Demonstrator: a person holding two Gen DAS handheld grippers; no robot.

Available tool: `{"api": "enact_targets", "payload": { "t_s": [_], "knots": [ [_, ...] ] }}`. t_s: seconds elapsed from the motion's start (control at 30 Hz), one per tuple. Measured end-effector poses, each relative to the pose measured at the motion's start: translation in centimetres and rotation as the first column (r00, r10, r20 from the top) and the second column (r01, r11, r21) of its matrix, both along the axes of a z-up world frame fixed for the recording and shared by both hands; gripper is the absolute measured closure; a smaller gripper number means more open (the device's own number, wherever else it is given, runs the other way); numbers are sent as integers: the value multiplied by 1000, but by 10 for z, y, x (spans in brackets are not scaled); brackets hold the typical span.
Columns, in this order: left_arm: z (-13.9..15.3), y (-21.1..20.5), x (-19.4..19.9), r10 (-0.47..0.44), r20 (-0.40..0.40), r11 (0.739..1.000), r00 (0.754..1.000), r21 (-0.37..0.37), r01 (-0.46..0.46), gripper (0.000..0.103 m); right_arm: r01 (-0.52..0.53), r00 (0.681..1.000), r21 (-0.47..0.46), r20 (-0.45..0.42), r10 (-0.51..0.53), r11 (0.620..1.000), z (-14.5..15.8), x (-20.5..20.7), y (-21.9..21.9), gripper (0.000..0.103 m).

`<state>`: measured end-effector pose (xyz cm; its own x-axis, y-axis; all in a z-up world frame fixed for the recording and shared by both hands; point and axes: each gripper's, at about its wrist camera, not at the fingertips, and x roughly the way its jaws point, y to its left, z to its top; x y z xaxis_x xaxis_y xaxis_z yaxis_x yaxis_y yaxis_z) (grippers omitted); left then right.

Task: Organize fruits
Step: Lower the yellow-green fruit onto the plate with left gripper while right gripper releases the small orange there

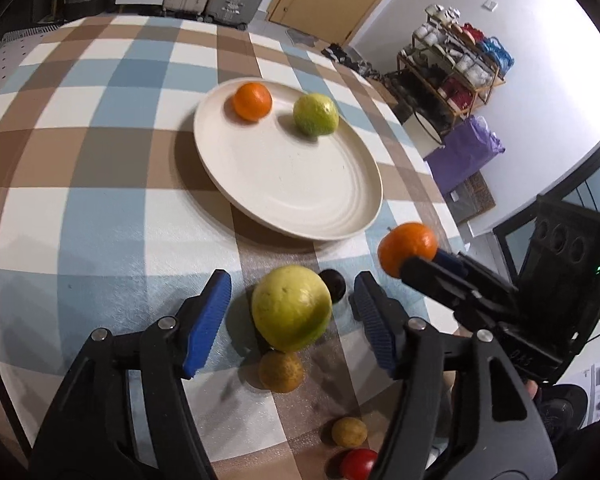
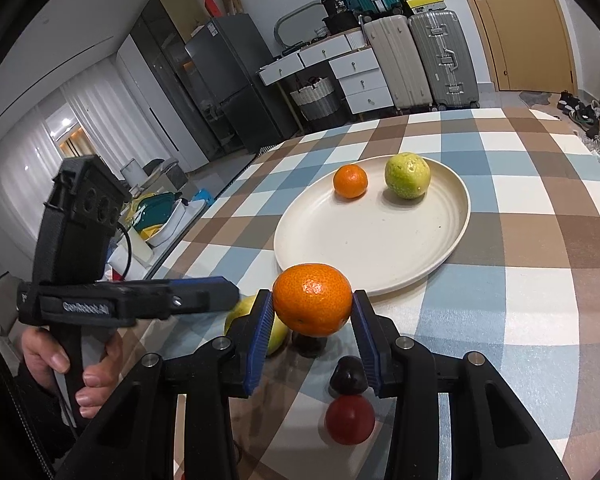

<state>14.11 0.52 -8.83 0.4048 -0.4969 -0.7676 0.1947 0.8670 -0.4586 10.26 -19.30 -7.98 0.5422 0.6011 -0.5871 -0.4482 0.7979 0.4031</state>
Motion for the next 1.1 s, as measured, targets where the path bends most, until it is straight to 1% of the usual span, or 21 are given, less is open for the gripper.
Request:
{"api": "enact_targets", "payload": {
  "t_s": [0.17, 0.3, 0.37, 0.4, 0.43, 0.57, 0.63, 0.77, 0.93, 1.0, 1.1],
  "knots": [
    [-8, -12, 1, -33, -22, 999, 999, 12, 33, 42, 3, 1000, -1, 3, -3, 1000, 1, -3, -3, 63],
    [-14, -18, 2, -43, -30, 998, 999, 39, 44, 42, 8, 1000, 4, 1, -8, 1000, 1, -3, -5, 63],
    [-17, -20, 3, -40, -33, 997, 999, 61, 42, 46, 7, 1000, 5, 2, -7, 1000, 1, -3, -6, 63],
    [-19, -21, 4, -39, -34, 996, 999, 79, 42, 55, 7, 1000, 5, 3, -7, 1000, 1, -4, -6, 63],
    [-20, -21, 4, -42, -33, 996, 999, 83, 45, 58, 7, 1000, 5, 2, -7, 1000, 1, -3, -6, 63],
    [-20, -22, 3, -50, -20, 995, 999, 87, 52, 58, 8, 1000, 4, -4, -8, 1000, 0, -4, -7, 63],
    [-19, -21, 3, -40, -14, 995, 999, 96, 41, 58, 9, 1000, 2, -8, -9, 1000, -1, -3, -7, 63],
    [-7, -17, -1, -37, 15, 996, 999, 82, 36, 59, 6, 1000, 3, -5, -6, 1000, -1, 0, -6, 63],
    [20, -12, 2, -34, 75, 997, 997, 72, 29, 59, -2, 1000, 10, 7, 2, 1000, 4, 5, -4, 63],
    [30, -12, 9, -34, 100, 996, 994, 88, 25, 59, -6, 1000, 14, 13, 6, 1000, 7, 9, -4, 63],
    [40, -11, 23, -30, 116, 996, 993, 89, 19, 58, -7, 1000, 5, 18, 7, 1000, 8, 18, -2, 63]
  ]
}}
